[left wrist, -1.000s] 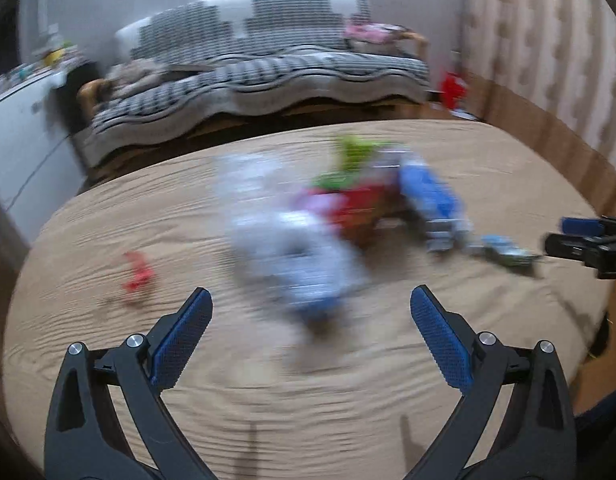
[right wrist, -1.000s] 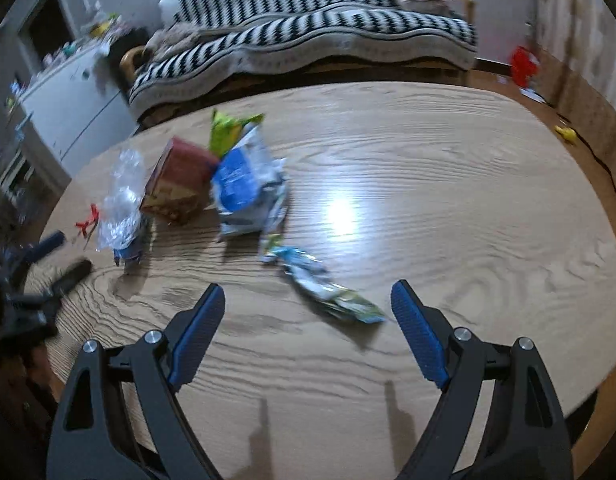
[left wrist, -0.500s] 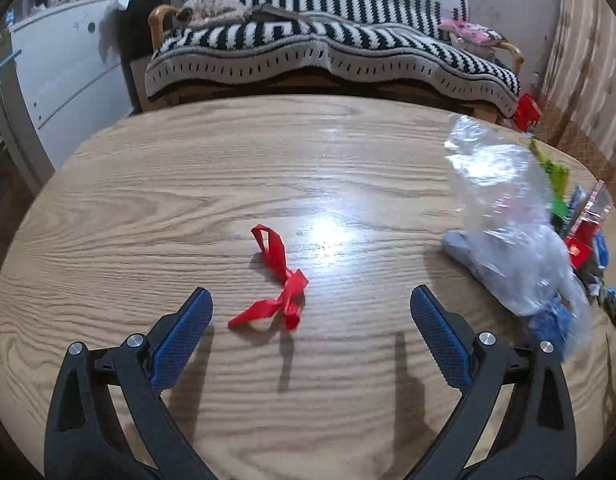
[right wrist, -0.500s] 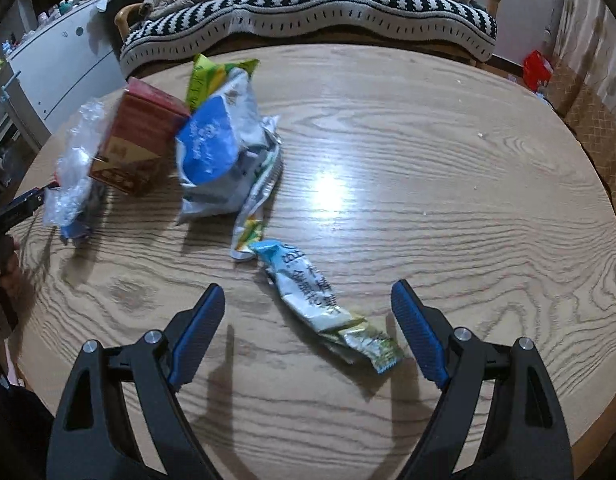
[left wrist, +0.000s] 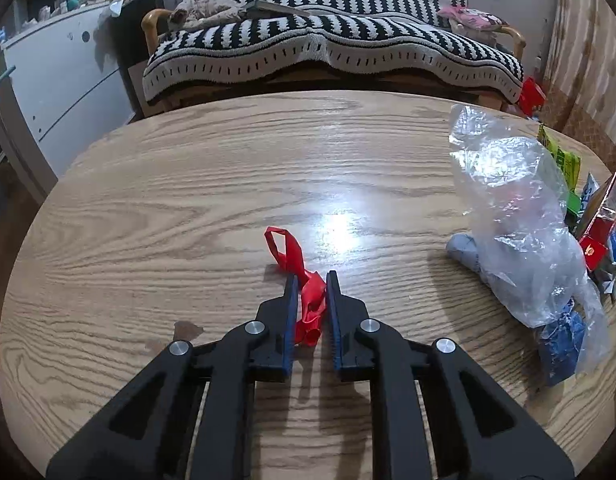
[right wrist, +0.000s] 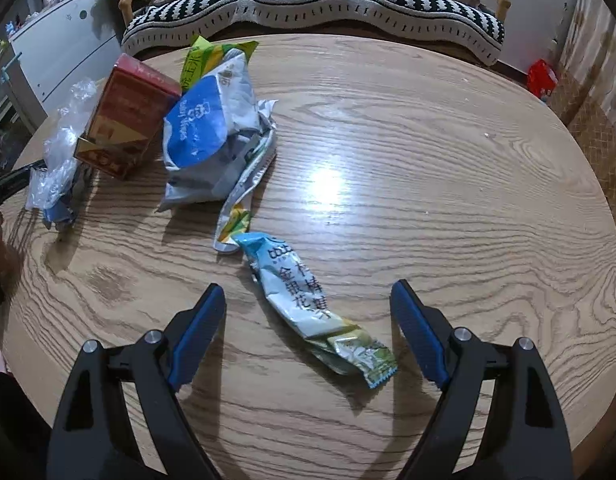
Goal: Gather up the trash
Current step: 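Grasp the red ribbon with the left tool while the right tool grasps the snack wrapper, then carry ribbon and snack wrapper to the black bin and open both tools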
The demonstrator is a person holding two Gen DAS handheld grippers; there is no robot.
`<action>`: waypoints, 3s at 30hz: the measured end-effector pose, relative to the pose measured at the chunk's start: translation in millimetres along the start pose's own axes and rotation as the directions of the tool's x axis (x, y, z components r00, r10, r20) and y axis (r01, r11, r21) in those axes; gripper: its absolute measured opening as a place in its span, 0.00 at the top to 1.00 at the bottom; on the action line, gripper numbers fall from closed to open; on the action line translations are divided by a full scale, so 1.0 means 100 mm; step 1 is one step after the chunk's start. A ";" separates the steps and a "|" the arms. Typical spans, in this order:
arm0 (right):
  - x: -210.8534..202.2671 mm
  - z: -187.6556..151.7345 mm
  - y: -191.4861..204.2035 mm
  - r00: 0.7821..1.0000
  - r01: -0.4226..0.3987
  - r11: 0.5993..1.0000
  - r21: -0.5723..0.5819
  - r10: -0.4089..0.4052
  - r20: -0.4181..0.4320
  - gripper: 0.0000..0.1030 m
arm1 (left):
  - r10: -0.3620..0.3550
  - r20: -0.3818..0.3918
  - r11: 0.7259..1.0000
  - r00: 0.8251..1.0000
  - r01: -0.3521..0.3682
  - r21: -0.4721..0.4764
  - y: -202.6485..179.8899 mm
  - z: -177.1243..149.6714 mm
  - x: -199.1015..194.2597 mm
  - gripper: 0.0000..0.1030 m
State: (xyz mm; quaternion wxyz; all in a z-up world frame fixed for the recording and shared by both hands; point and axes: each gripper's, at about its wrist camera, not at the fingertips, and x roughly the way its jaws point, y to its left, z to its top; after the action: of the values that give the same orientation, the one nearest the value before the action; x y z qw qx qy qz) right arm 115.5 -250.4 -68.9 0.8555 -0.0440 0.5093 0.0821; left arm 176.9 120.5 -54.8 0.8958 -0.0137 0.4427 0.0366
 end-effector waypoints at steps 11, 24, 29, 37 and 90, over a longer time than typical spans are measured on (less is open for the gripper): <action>-0.12 -0.07 0.00 1.000 -0.031 0.999 0.015 0.031 0.005 0.86 | -0.014 0.056 1.000 0.998 0.015 -0.012 -0.18 0.04 -0.37 0.89; -0.95 -0.58 -0.88 0.992 0.005 0.985 0.172 -0.026 0.122 0.86 | -0.226 0.169 0.965 0.959 0.197 0.173 -1.59 -0.03 -1.22 0.89; -1.30 -0.91 -1.46 0.983 0.044 0.958 0.285 -0.093 0.159 0.86 | -0.336 0.139 0.913 0.932 0.286 0.291 -2.50 -0.17 -1.33 0.89; -1.80 -1.76 -2.64 0.961 0.119 0.856 0.502 -0.227 0.159 0.86 | -0.512 0.033 0.757 0.858 0.433 0.489 -3.98 -0.65 -1.57 0.89; -1.97 -3.64 -4.55 0.942 0.191 0.320 0.928 -0.325 -0.081 0.33 | -0.647 -0.440 0.304 0.624 0.739 0.601 -7.43 -2.66 -1.22 0.85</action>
State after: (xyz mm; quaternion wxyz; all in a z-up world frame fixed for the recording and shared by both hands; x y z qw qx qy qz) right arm -206.3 -774.4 -73.1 0.7615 0.3680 0.4004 -0.3527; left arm -50.3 -642.0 -125.7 0.7174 0.1581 0.4168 -0.5353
